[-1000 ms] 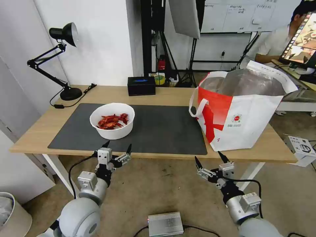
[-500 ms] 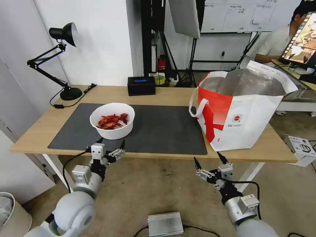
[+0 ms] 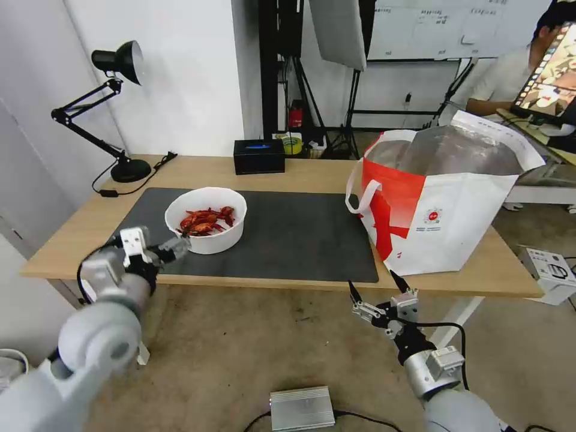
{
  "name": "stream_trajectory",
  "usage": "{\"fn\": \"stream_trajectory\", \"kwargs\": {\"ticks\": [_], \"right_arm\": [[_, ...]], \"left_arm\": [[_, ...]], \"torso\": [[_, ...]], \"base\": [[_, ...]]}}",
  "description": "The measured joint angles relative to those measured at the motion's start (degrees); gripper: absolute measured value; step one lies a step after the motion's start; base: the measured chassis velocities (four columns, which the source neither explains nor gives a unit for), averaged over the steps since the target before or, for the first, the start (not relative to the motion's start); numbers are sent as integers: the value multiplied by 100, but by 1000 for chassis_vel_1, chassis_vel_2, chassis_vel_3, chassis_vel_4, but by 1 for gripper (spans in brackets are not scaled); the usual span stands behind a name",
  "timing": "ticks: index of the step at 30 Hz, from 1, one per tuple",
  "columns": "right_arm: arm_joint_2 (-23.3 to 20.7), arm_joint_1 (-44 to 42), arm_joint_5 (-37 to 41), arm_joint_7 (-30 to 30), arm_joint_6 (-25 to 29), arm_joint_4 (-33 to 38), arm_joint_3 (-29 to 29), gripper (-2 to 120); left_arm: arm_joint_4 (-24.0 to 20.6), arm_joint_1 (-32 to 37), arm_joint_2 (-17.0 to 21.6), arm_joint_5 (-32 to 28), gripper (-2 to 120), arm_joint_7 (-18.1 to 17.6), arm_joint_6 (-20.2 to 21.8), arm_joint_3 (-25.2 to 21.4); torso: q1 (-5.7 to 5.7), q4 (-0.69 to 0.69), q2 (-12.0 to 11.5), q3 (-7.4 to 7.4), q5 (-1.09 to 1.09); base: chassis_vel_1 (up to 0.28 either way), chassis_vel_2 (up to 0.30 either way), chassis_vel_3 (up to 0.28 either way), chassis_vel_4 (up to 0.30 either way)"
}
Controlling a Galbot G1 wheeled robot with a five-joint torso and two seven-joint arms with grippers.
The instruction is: Pick up the trash from the table and place it into the takeout bag.
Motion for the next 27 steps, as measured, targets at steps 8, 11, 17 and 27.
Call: {"fn": "stream_trajectory", "kwargs": {"ticks": [8, 11, 17, 27], "right_arm": [[43, 2, 1, -6, -2, -85, 9, 100], [53, 16, 1, -9, -2, -129, 11, 100], [59, 59, 6, -21, 3, -234, 12, 100], [53, 98, 8, -23, 35, -293, 18, 100]], "left_arm": [[639, -984, 5, -749, 100, -232, 383, 463], [891, -1228, -11, -713, 100, -280, 513, 683], [1462, -1705, -208, -764, 100, -474, 704, 1023], [1844, -1996, -409, -1032, 98, -681, 759, 1194]], "torso": [[1, 0, 0, 0, 1], [1, 1, 0, 0, 0], [1, 0, 0, 0, 0], [1, 1, 0, -1, 1]], "base": [[0, 0, 0, 0], [0, 0, 0, 0], [0, 0, 0, 0], [0, 0, 0, 0]]}}
